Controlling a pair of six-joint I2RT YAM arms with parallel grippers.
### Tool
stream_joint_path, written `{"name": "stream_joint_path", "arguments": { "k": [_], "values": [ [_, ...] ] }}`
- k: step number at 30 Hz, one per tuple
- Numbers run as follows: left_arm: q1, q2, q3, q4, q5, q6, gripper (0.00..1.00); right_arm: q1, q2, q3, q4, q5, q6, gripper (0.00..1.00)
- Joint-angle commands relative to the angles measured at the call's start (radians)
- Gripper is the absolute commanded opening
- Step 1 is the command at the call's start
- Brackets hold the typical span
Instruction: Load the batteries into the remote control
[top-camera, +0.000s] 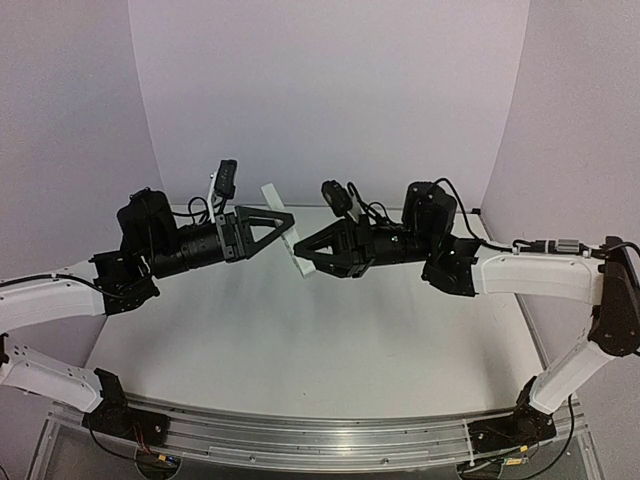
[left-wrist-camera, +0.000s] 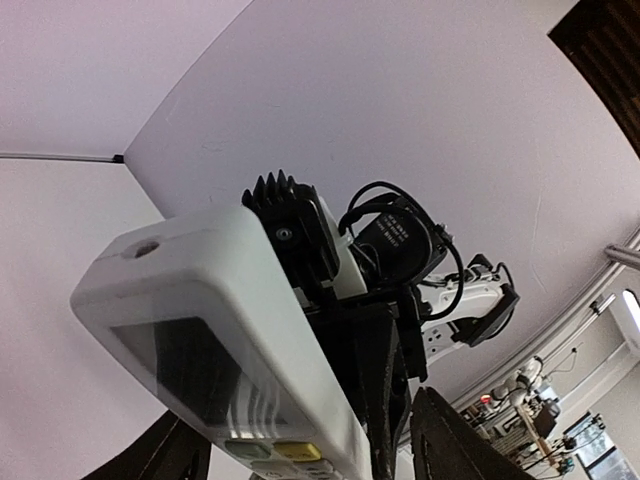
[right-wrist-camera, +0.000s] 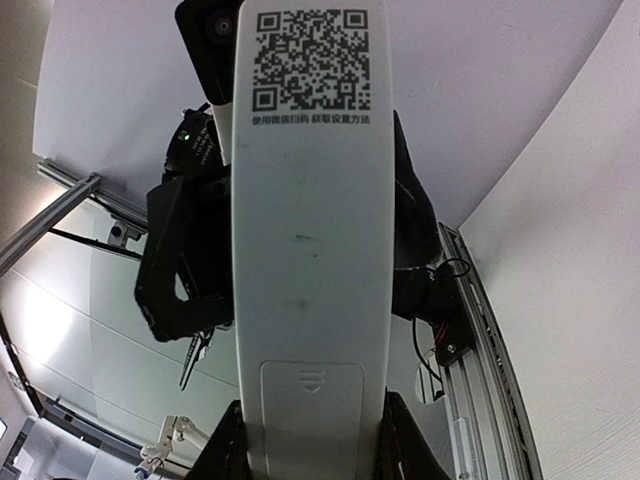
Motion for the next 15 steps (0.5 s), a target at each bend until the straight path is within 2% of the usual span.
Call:
{"name": "stream_joint_path", "arguments": {
  "k": [1, 4, 5, 6, 8, 11, 13, 15],
  "values": [
    [-0.004, 0.016, 0.013, 0.100, 0.035, -0.048, 0.55, 0.003, -0.006, -0.003, 0.090, -0.031, 0.034, 0.00],
    [-0.004, 0.015, 0.018, 0.078, 0.019, -0.054, 0.36, 0.003, -0.006, -0.014, 0.093, -0.029, 0.032, 0.00],
    [-0.004, 0.013, 0.019, 0.066, 0.011, -0.056, 0.27, 0.003, -0.008, -0.021, 0.093, -0.024, 0.022, 0.04],
    [-0.005, 0.009, 0.021, 0.047, -0.003, -0.059, 0.20, 0.002, -0.013, -0.032, 0.091, -0.013, 0.009, 0.14],
    [-0.005, 0.004, 0.034, -0.041, -0.057, -0.069, 0.08, -0.005, -0.032, -0.069, 0.080, 0.028, -0.015, 0.39],
    [-0.004, 0.015, 0.102, -0.291, -0.201, -0.088, 0.00, -0.042, -0.090, -0.158, 0.011, 0.149, -0.044, 0.76],
    [-0.004, 0.039, 0.146, -0.515, -0.308, -0.117, 0.00, -0.055, -0.156, -0.199, -0.165, 0.286, -0.147, 0.84],
    [-0.004, 0.084, 0.186, -0.698, -0.378, -0.141, 0.00, -0.055, -0.246, -0.186, -0.531, 0.473, -0.281, 0.86]
  ]
}}
